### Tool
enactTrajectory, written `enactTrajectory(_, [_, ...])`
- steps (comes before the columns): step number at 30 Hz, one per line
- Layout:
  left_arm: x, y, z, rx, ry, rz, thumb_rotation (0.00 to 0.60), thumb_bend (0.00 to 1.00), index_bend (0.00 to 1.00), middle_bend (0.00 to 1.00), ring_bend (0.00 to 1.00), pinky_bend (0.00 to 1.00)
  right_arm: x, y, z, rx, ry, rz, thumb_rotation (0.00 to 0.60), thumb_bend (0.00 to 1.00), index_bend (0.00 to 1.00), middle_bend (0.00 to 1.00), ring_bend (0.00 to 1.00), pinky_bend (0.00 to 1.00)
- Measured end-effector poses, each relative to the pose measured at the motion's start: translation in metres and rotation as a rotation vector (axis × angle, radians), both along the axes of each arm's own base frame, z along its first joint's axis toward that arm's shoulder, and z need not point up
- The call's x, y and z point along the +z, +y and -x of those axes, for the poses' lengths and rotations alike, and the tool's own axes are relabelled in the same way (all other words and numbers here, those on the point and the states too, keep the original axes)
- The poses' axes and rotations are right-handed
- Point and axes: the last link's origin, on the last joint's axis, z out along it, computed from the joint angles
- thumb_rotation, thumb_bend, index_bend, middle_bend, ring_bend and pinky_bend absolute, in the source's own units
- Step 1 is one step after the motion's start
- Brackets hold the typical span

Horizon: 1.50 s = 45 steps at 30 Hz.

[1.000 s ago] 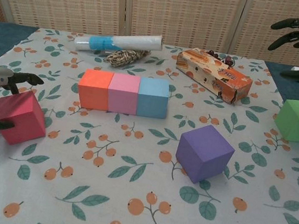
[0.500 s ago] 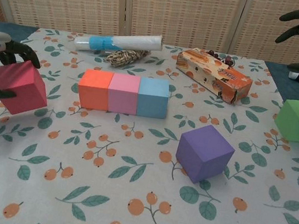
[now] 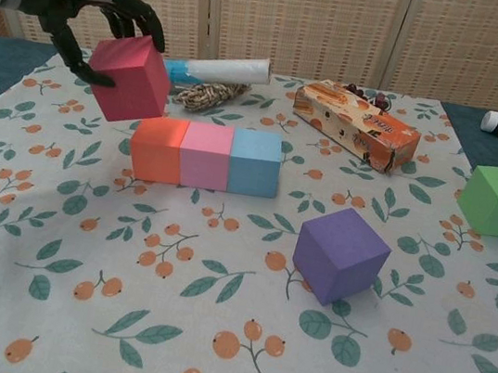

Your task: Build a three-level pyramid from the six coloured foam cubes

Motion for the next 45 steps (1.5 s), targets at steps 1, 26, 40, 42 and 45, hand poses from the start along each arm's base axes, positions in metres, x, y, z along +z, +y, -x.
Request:
enactTrajectory(1, [-0.001,0.006,-0.007,-0.023,0.01,0.005,0.6,0.3,0.29,0.22,0.26,0.24,0.001,0.002,0.001,-0.002,0.001,0.003,0.6,0.18,0.0,0.18,0.0,0.0])
enactTrajectory(26, [-0.035,0.051,-0.033,-0.083,0.166,0.077,0.6,0.3,0.27,0.2,0.22,0.23,0.003,0.018,0.008,-0.033,0.015,0.027,0.6,0.18,0.0,0.18,0.0,0.0])
enactTrajectory(40, [-0.041,0.045,-0.052,-0.079,0.183,0.087,0.6,0.31,0.27,0.19,0.22,0.23,0.005,0.019,0.012,-0.039,0.005,0.028,0.6,0.18,0.0,0.18,0.0,0.0])
enactTrajectory(42, [-0.042,0.044,-0.054,-0.083,0.187,0.085,0.6,0.31,0.27,0.19,0.22,0.23,0.005,0.019,0.012,-0.04,0.003,0.027,0.6,0.18,0.0,0.18,0.0,0.0])
enactTrajectory(45, [-0.043,0.044,-0.057,-0.084,0.195,0.082,0.6,0.31,0.27,0.19,0.22,0.23,0.005,0.019,0.014,-0.04,0.001,0.025,0.6,0.18,0.0,0.18,0.0,0.0])
